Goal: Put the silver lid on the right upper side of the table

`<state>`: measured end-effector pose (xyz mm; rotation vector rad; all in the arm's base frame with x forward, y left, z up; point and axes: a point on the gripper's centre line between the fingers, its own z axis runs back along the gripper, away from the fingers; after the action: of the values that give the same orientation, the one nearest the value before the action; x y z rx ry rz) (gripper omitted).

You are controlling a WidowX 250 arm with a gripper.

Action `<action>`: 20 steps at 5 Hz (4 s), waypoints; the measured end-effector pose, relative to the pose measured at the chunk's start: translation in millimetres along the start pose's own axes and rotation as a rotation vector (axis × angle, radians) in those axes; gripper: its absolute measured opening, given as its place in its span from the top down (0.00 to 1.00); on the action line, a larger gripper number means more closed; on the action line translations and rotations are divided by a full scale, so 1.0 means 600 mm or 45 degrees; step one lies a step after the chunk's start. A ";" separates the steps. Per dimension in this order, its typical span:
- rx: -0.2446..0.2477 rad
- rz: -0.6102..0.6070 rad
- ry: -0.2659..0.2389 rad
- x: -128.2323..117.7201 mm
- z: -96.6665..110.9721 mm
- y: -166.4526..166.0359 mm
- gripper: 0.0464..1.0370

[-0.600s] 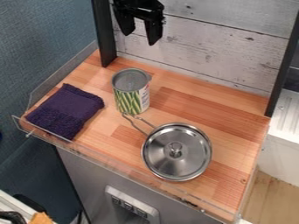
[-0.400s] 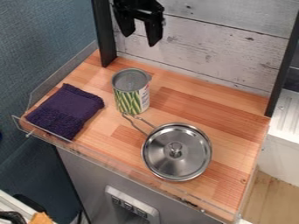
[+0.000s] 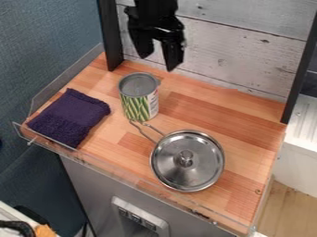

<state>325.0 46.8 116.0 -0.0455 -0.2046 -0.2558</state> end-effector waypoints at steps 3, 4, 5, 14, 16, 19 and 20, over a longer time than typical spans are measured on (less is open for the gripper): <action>0.038 -0.136 0.154 -0.080 -0.048 -0.119 0.04; 0.052 -0.166 0.252 -0.097 -0.084 -0.130 0.04; 0.091 -0.186 0.354 -0.113 -0.115 -0.134 0.04; 0.056 -0.003 0.098 0.113 -0.106 -0.107 0.77; 0.096 0.020 0.264 0.110 -0.193 -0.091 0.77; 0.155 0.064 0.335 0.099 -0.220 -0.078 0.43; 0.162 0.111 0.297 0.099 -0.205 -0.079 0.13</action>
<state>393.2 -22.1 9.1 0.1010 0.0138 -0.1592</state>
